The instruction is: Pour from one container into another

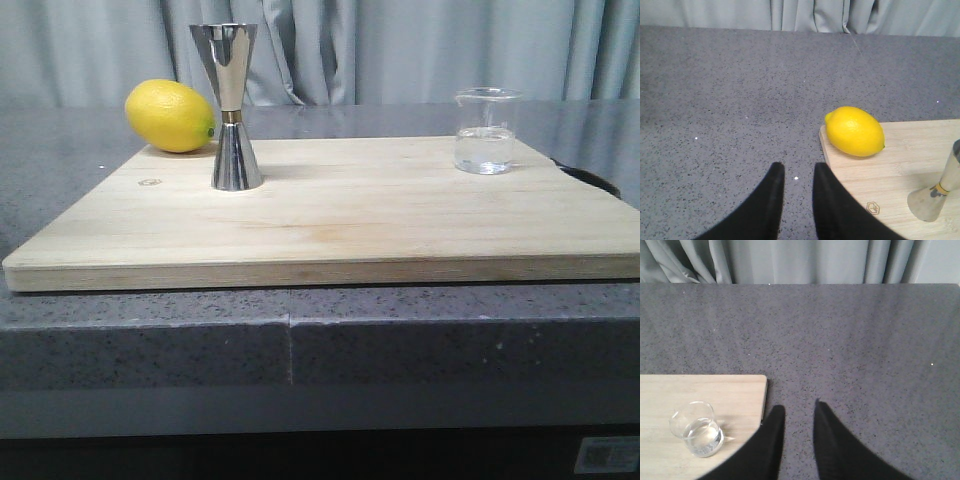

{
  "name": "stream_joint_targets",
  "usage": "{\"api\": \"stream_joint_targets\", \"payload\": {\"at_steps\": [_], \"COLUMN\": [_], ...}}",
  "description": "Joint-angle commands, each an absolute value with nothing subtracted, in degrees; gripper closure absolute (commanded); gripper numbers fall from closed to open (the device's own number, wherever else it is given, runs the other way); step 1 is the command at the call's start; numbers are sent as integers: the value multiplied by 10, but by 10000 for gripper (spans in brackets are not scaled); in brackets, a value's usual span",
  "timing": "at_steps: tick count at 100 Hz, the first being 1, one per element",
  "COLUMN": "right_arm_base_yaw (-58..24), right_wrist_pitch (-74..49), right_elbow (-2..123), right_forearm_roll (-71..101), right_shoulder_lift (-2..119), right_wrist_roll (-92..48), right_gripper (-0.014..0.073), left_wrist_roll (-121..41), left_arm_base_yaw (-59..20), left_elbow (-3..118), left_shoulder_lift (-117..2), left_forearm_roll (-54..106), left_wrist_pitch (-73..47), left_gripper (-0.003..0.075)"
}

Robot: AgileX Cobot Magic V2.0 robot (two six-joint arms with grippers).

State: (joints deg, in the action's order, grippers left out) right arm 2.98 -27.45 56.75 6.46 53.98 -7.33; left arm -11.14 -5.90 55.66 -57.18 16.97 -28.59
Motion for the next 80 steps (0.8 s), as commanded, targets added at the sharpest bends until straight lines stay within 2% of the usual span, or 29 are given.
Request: {"api": "stream_joint_targets", "payload": {"at_steps": [1, 12, 14, 21, 56, 80], "right_arm_base_yaw": [28, 28, 28, 28, 28, 28], "right_wrist_pitch": [-217, -205, -205, -205, -209, -214], "right_elbow": [589, 589, 589, 589, 589, 583], "right_forearm_roll": [61, 61, 59, 59, 59, 59], "right_shoulder_lift": [536, 537, 537, 537, 537, 538], "right_wrist_roll": [-79, -79, -79, -79, -79, -79], "right_gripper": [200, -59, -81, -62, -62, -62], "left_wrist_roll": [-134, -158, -158, -158, -161, -321], "left_arm_base_yaw": [-64, -64, -64, -64, -64, -100], "left_elbow": [578, 578, 578, 578, 578, 550], "left_shoulder_lift": [-575, -580, -580, -582, -583, -584], "left_forearm_roll": [199, 219, 220, 220, 274, 320], "left_wrist_pitch": [-235, -225, -222, -216, -160, -137], "left_gripper": [395, 146, 107, 16, 30, 31]}}
